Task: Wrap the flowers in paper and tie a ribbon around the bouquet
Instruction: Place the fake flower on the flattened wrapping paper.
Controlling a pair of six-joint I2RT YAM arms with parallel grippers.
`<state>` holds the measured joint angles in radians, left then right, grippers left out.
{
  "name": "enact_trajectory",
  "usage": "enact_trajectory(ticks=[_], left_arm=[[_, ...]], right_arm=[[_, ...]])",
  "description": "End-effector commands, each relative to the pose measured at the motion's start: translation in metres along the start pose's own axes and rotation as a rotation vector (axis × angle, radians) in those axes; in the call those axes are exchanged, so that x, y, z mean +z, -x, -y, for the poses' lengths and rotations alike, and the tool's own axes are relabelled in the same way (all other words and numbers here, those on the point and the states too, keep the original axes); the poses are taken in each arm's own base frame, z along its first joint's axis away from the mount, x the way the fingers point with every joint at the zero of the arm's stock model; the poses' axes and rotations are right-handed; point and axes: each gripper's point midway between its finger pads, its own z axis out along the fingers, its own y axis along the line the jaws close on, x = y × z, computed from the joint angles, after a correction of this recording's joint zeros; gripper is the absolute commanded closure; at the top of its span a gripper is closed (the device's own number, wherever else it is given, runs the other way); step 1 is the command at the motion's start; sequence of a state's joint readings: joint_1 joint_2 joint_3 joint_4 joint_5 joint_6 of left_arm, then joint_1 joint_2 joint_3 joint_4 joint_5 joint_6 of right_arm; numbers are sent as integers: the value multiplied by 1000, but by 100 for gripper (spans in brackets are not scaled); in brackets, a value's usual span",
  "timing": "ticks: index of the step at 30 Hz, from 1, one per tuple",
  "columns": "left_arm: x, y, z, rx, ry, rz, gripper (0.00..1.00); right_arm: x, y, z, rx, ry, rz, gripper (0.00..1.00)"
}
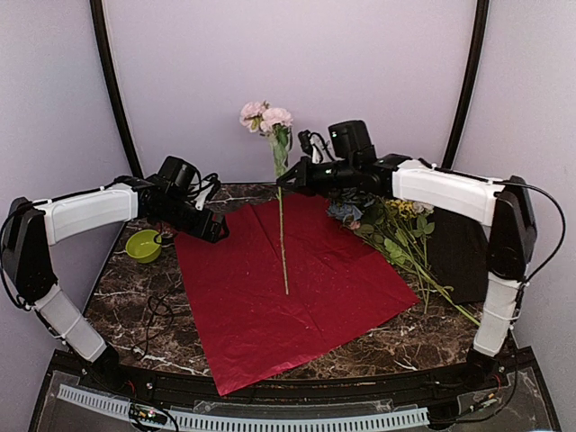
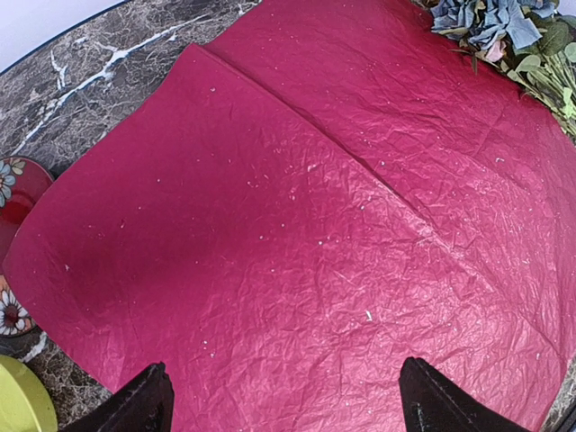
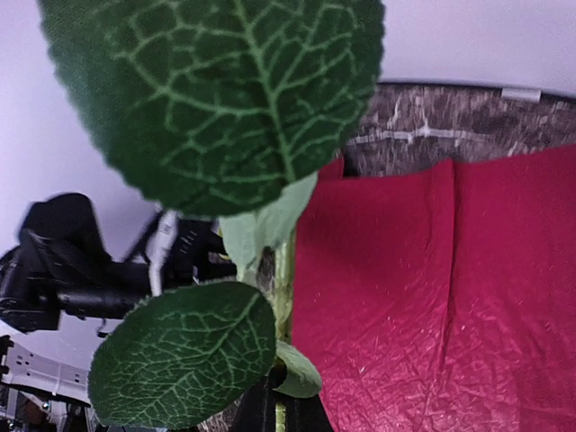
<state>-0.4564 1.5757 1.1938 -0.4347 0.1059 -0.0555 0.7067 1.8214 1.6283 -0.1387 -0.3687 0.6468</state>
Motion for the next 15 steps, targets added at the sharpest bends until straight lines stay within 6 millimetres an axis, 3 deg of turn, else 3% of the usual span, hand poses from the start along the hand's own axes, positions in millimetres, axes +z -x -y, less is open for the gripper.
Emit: enact_trajectory(ticks=[1,5,10,15], left_arm=[[-8,1,0,20,12,20,11],[-10,2,-1,23,18,22,11],[-10,1,-1,22,17,20,11],[-10,0,-2,24,22,21,11]], right_arm=[[50,-40,24,83,-24,-139,100],[89,-69,53,149,-39,-195,100],[115,-87,88,189,-110,-196,100],[134,-99,110,212,-146,-218,100]])
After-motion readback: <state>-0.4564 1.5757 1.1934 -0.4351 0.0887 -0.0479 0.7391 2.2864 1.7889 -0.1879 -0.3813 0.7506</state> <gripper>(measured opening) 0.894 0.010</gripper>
